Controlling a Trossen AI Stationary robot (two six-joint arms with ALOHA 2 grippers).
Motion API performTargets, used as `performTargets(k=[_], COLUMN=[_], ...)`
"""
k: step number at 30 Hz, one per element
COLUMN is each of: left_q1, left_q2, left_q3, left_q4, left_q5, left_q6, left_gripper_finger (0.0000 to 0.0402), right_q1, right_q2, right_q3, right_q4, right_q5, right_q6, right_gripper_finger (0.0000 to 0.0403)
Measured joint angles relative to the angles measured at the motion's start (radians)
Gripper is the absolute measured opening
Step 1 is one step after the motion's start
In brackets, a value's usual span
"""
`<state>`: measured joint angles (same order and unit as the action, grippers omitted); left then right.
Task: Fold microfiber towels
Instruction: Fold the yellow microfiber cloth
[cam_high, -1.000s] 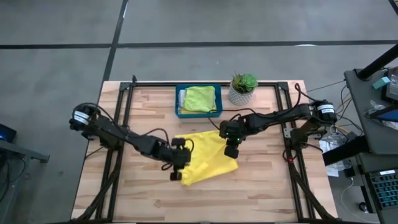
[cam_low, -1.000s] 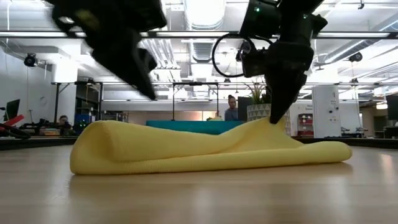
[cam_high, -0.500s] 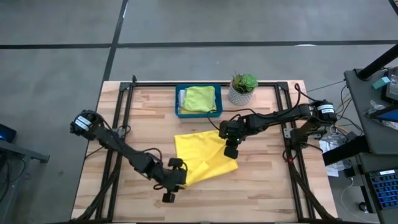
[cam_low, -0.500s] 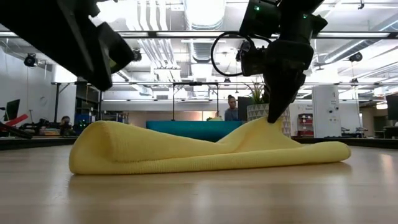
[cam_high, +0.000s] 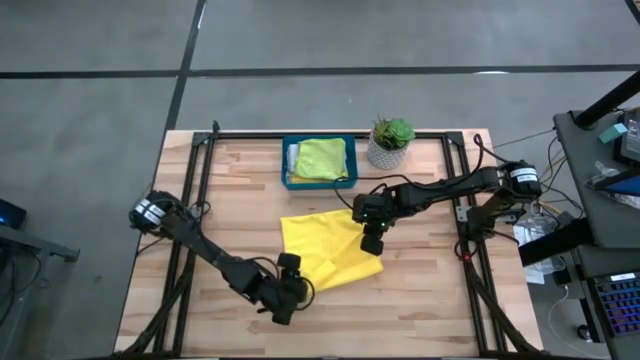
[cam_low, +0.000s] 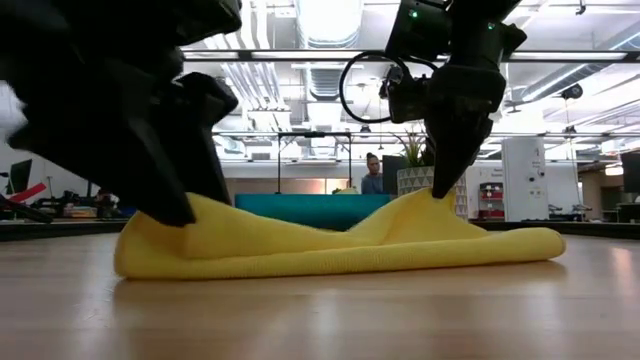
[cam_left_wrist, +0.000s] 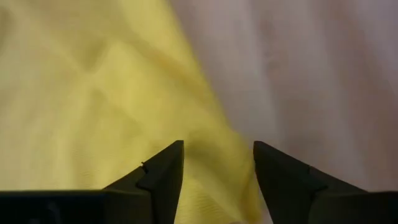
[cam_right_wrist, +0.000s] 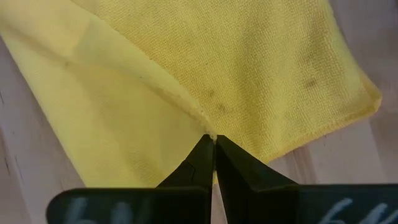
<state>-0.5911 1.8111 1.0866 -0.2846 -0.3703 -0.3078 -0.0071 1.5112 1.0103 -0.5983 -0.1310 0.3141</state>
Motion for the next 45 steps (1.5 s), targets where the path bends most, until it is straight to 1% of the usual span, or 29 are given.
performTargets(k=[2, 5, 9, 11, 14, 17, 19, 20, 21, 23, 25, 27, 32, 35, 39, 42, 45], left_q1=[-0.005, -0.008, -0.004, 0.002, 0.015, 0.025, 0.032, 0.037, 0.042, 0.05, 0.057, 0.059, 0.062, 0.066, 0.066, 0.067, 0.07], left_q2=[0.011, 0.013, 0.002, 0.001, 0.0, -0.003, -0.01, -0.014, -0.015, -0.016, -0.016, -0.016, -0.02, -0.047, -0.108, -0.152, -0.162], left_q3=[0.014, 0.024, 0.021, 0.02, 0.016, 0.006, 0.001, 0.0, 0.0, -0.001, -0.003, -0.005, -0.004, -0.004, -0.004, -0.004, -0.01], left_q4=[-0.049, -0.071, -0.093, -0.104, -0.102, -0.105, -0.154, -0.198, -0.247, -0.343, -0.385, -0.377, -0.385, -0.412, -0.429, -0.397, -0.286], left_q5=[-0.052, -0.126, -0.178, -0.188, -0.189, -0.196, -0.228, -0.242, -0.245, -0.226, -0.166, -0.104, -0.107, -0.112, -0.112, -0.111, -0.114], left_q6=[0.0, 0.0, 0.0, -0.001, -0.03, -0.064, -0.148, -0.213, -0.285, -0.418, -0.488, -0.486, -0.471, -0.442, -0.321, -0.231, -0.173], left_gripper_finger=[0.0178, 0.0178, 0.0176, 0.0166, 0.0128, 0.0064, 0.0021, 0.0011, 0.0011, 0.0022, 0.0038, 0.0057, 0.0113, 0.015, 0.0188, 0.0197, 0.0194], right_q1=[0.0, 0.0, 0.0, 0.0, 0.0, 0.0, 0.0, 0.0, 0.0, 0.0, 0.0, 0.0, 0.0, 0.0, 0.0, 0.0, 0.0], right_q2=[0.0, 0.0, 0.0, 0.0, 0.0, 0.0, 0.0, 0.0, 0.0, 0.0, 0.0, 0.0, 0.0, 0.0, 0.0, 0.0, 0.0], right_q3=[0.0, 0.0, 0.0, 0.0, 0.0, 0.0, 0.0, 0.0, 0.0, 0.0, 0.0, 0.0, 0.0, 0.0, 0.0, 0.0, 0.0], right_q4=[0.001, 0.001, 0.001, 0.002, 0.002, 0.002, 0.001, 0.001, 0.001, 0.001, 0.001, 0.001, 0.001, 0.002, 0.001, 0.002, 0.005], right_q5=[0.0, 0.0, 0.0, 0.0, 0.0, 0.0, 0.0, 0.0, 0.0, 0.0, 0.0, 0.0, 0.0, 0.0, 0.0, 0.0, 0.0], right_q6=[-0.001, -0.005, -0.014, -0.014, -0.014, -0.017, -0.018, -0.018, -0.018, -0.018, -0.018, -0.023, -0.025, -0.026, -0.026, -0.026, -0.026], right_gripper_finger=[0.0008, 0.0008, 0.0008, 0.0008, 0.0008, 0.0008, 0.0008, 0.0008, 0.0008, 0.0008, 0.0008, 0.0008, 0.0008, 0.0008, 0.0008, 0.0008, 0.0008])
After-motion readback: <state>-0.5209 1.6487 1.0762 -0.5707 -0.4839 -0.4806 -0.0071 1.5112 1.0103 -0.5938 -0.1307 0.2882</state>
